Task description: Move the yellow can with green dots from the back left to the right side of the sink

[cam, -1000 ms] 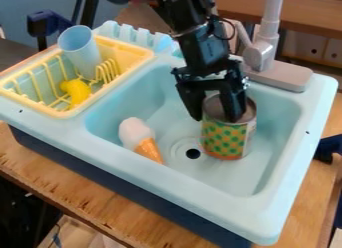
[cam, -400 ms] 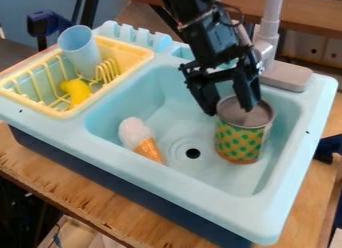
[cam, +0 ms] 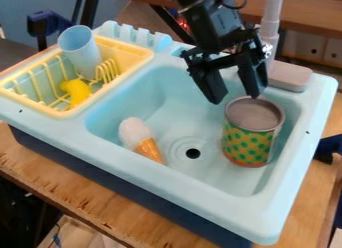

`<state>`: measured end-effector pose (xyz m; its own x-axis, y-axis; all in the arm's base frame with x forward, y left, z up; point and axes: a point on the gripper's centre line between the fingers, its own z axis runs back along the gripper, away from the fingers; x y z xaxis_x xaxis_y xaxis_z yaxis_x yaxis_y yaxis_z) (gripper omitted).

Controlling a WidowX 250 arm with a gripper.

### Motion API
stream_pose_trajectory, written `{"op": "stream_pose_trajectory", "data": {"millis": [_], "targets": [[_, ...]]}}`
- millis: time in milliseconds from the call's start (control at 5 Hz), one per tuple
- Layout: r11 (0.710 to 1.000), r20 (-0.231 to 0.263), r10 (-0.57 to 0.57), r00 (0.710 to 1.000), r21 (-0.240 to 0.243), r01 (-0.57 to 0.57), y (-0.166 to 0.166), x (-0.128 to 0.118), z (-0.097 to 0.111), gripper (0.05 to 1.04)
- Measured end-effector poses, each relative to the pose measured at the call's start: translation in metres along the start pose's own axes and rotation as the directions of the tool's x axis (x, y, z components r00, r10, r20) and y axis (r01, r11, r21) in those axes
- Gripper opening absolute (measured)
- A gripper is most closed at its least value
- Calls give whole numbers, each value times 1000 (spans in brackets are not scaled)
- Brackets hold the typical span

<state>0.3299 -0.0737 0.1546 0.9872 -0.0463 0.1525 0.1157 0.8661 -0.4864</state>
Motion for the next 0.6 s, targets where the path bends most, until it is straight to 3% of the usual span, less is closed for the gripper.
{"op": "stream_pose_trajectory", "data": {"millis": [200, 400, 600], "targets": [[979, -19, 37, 999, 199, -33, -2, -12, 8, 1007], [878, -10, 171, 985, 456, -148, 19, -27, 26, 1004], [813, 18, 169, 986, 562, -149, 26, -40, 56, 1003]]}}
